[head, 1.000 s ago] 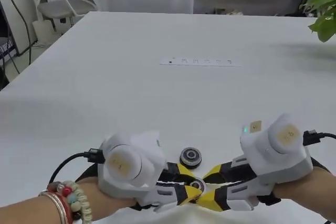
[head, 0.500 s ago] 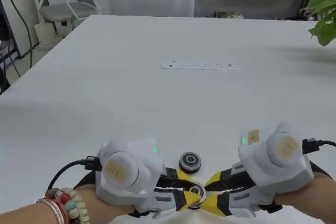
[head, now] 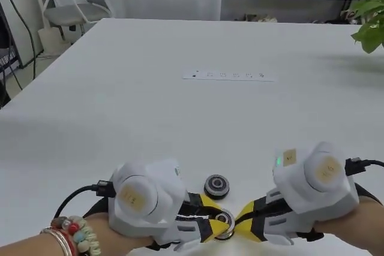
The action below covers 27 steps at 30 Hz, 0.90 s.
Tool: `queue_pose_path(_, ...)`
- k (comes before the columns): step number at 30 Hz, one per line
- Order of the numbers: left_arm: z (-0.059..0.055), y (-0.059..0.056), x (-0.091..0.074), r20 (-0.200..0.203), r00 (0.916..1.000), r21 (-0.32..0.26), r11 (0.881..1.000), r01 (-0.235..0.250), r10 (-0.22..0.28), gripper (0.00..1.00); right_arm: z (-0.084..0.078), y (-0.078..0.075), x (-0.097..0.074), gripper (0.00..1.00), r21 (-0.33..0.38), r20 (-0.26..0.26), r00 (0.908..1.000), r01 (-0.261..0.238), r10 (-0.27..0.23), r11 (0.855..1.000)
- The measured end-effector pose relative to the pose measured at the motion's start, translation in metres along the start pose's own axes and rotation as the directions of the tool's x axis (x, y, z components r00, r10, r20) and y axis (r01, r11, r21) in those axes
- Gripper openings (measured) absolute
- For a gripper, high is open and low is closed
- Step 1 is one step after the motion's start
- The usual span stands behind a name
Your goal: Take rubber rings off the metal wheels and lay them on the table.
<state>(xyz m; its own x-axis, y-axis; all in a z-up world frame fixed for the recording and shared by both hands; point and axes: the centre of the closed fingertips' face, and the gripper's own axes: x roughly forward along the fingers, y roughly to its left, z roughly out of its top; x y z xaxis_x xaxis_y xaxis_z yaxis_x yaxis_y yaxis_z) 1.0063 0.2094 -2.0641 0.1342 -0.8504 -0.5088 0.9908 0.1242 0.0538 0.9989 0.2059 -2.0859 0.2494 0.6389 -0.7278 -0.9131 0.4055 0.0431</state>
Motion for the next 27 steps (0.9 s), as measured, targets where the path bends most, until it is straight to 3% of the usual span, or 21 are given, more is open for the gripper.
queue_pose_path(7,0.0,0.0,0.0,0.004,1.0,0.002,1.0,-0.003,0.003,0.09,-0.001,-0.004,-0.001,0.0,0.134,0.01,0.9999,0.0,-0.001,0.991)
queue_pose_path(10,0.0,0.0,0.0,0.005,1.0,0.003,1.0,-0.003,0.002,0.09,-0.002,-0.004,-0.003,0.0,0.264,0.023,0.9997,-0.013,0.007,0.964)
queue_pose_path(11,0.0,0.0,0.0,0.004,1.0,0.004,1.0,-0.003,0.003,0.09,-0.001,-0.005,-0.003,0.0,0.28,0.035,0.9994,-0.019,0.009,0.96)
queue_pose_path(17,0.001,0.0,0.0,0.004,1.0,0.015,1.0,-0.006,0.006,0.09,0.005,-0.01,-0.01,0.0,0.431,0.1,0.9949,-0.052,0.009,0.901)
queue_pose_path(19,0.001,-0.001,0.0,0.005,1.0,0.016,1.0,-0.006,0.006,0.09,0.006,-0.011,-0.013,0.0,0.481,0.12,0.9927,-0.067,0.011,0.874)
queue_pose_path(23,0.001,-0.001,0.0,0.008,1.0,0.025,1.0,-0.003,0.003,0.09,0.004,-0.009,-0.012,0.0,0.492,0.111,0.9936,-0.07,0.018,0.868)
queue_pose_path(27,0.001,-0.001,0.0,0.014,0.9999,0.022,1.0,0.0,0.0,0.09,0.008,-0.009,-0.013,0.0,0.525,0.138,0.9901,-0.096,0.027,0.846)
